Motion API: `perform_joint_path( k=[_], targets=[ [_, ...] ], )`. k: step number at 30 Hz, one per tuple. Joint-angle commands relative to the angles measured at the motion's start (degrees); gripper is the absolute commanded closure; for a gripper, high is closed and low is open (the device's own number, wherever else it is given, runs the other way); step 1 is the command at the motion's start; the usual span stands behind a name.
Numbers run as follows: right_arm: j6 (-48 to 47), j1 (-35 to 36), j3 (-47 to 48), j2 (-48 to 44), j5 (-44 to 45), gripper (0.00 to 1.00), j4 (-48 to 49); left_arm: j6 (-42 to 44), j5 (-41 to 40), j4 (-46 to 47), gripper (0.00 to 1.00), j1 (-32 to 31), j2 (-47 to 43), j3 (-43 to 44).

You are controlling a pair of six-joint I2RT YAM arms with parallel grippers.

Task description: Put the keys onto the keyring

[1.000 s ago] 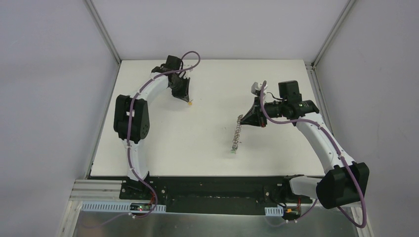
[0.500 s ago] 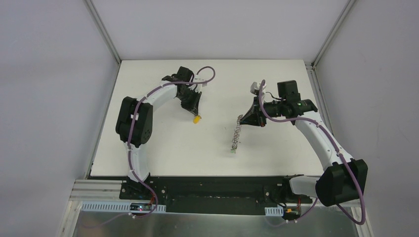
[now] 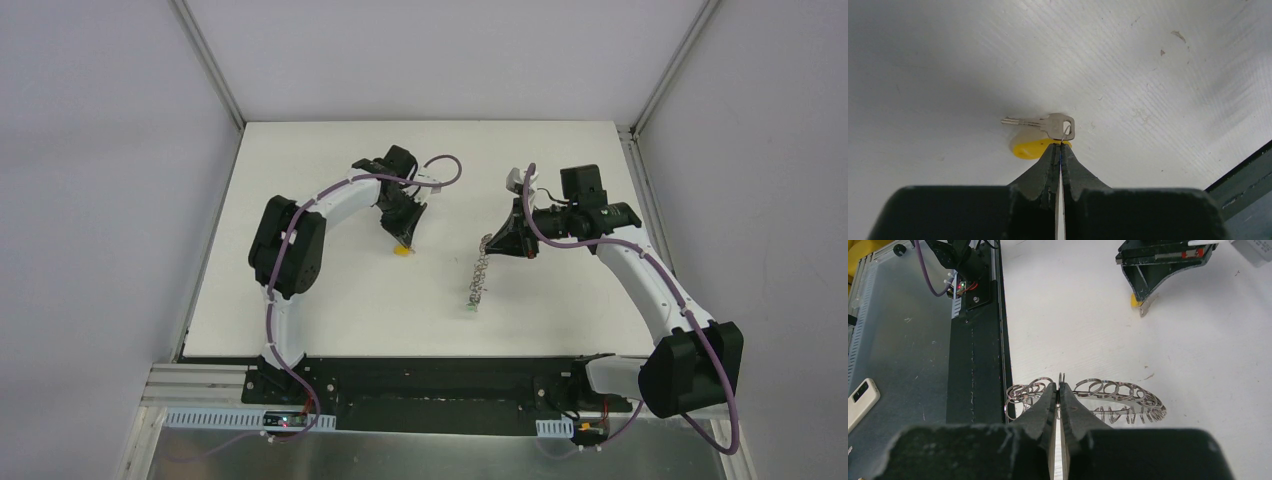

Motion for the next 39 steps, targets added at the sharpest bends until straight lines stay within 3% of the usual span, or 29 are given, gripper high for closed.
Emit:
perform_joint_path(
  k=[1, 8, 19, 29, 39],
  targets=[
    [-0.17, -0.26, 0.4, 0.15, -1.98, 0.95, 1.33, 0.84, -2.19, -3.11, 0.95, -1.32, 0.76, 1.47],
    [-0.2, -0.28, 0.31, -0.23, -1.98, 0.95, 1.33, -0.24, -1.69, -3.02, 0.84, -1.99, 1.84, 1.59],
    [-0.21, -0.26, 0.22, -0.5, -2.0, 0.95, 1.33, 0.07, -1.84, -2.36, 0.76, -2.98, 2.01, 1.2],
    [-0.4, -0.32, 0.48, -0.99, -1.76, 0.95, 0.92, 0.96, -7.9, 1.04, 0.65, -5.81, -1.52, -2.01],
    [-0.72, -0.51, 0.22, -1.66, -1.64, 0.95, 0.83, 1.5, -15.61, 3.15, 0.62, -9.01, -1.75, -2.43]
  ],
)
